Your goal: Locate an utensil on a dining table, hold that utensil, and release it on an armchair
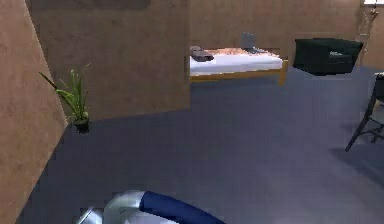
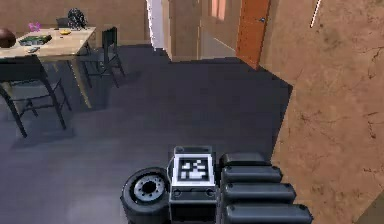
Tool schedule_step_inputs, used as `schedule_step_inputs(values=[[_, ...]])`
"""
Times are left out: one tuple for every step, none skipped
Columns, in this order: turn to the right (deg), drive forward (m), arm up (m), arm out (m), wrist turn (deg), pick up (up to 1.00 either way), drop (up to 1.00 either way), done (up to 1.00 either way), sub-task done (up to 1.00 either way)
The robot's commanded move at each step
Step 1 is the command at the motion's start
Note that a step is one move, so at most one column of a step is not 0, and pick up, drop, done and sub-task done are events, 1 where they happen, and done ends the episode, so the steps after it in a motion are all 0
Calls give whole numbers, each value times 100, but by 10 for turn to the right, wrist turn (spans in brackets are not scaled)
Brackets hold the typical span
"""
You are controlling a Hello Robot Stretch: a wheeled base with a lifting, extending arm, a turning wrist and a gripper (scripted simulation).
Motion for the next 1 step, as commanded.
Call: schedule_step_inputs(values=[[0, 20, 0, 0, 0, 0, 0, 0, 0]])
